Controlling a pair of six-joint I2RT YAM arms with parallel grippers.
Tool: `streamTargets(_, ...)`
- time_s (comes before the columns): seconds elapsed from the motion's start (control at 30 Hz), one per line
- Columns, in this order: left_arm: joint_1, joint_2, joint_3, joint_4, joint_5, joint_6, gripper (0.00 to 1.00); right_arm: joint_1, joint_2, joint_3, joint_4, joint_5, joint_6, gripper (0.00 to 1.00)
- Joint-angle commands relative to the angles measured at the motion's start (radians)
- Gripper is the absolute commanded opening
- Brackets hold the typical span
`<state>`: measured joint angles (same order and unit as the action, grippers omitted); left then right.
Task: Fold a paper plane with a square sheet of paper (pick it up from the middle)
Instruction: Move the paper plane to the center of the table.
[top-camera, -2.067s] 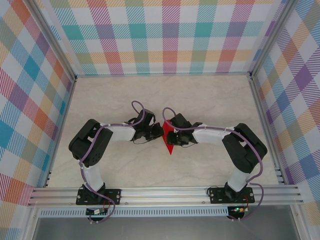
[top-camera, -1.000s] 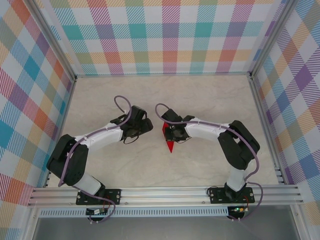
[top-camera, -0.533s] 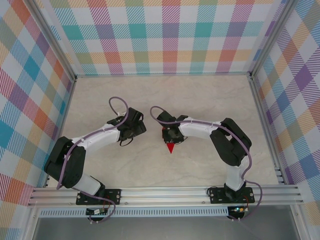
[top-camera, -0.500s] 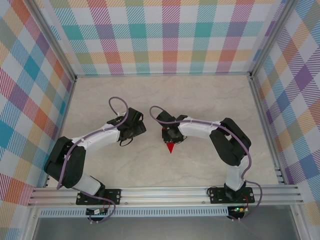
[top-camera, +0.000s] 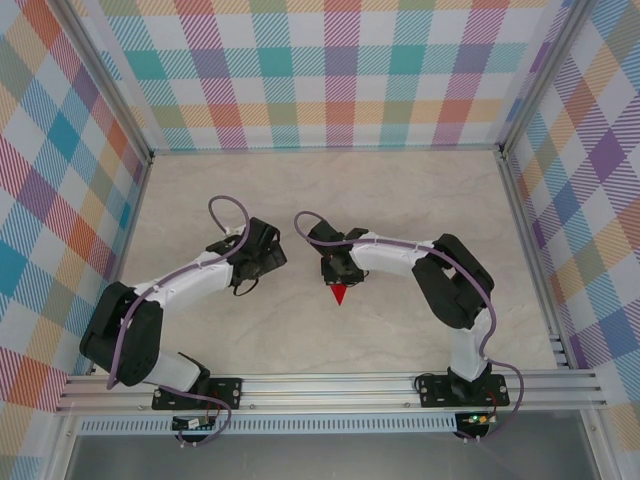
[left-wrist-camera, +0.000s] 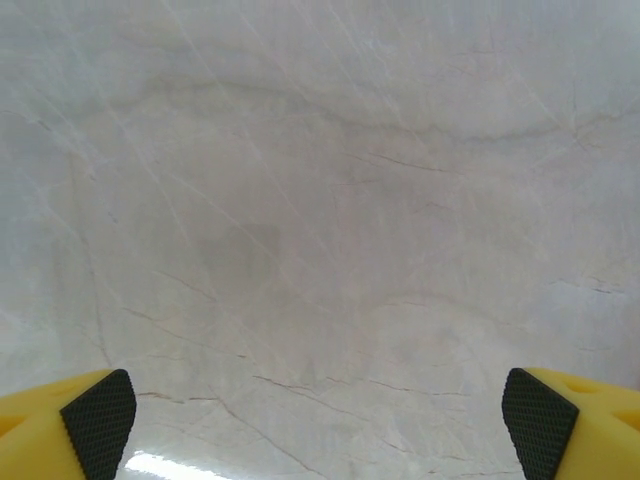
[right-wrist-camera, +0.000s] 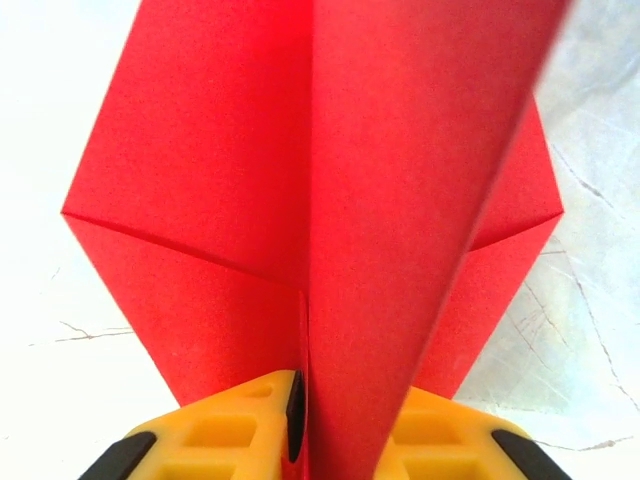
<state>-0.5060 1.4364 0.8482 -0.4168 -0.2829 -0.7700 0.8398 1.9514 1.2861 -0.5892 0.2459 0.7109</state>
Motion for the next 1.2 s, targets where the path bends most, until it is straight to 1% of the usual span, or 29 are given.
streamTargets(0.0,0.023,-0.038,-0.02,-0.042,-0.039,-0.003,0.99,0.004,-0.011,0.031,-0.047,0.035,0.011,0.18)
streamTargets(0.07,0.03,-0.047,-0.026,-0.048,-0.041,-0.001,1.0,-0.001,-0.017,0.066,-0.057,0.056,-0.003,0.16)
streamTargets(0.17,0.043,-0.064,-0.042,-0.053,-0.037,-0.003,1.0,-0.017,0.007,0.125,-0.066,0.065,-0.028,0.09)
streamTargets(0.3,0.055,-0.09,-0.061,-0.065,-0.037,0.001,1.0,-0.031,0.062,0.214,-0.082,0.081,-0.064,0.08)
streamTargets(0.53,0.067,-0.125,-0.077,-0.083,-0.031,0.013,1.0,-0.078,0.189,0.379,-0.118,0.093,-0.117,0.1)
streamTargets(0.7,0.072,-0.122,-0.08,-0.084,-0.021,0.021,1.0,-0.108,0.263,0.468,-0.131,0.07,-0.147,0.11)
streamTargets(1.03,0.078,-0.105,-0.085,-0.071,-0.008,0.025,1.0,-0.133,0.371,0.563,-0.188,0.012,-0.142,0.18)
streamTargets(1.17,0.082,-0.097,-0.078,-0.071,-0.001,0.027,1.0,-0.133,0.407,0.59,-0.213,0.001,-0.129,0.23)
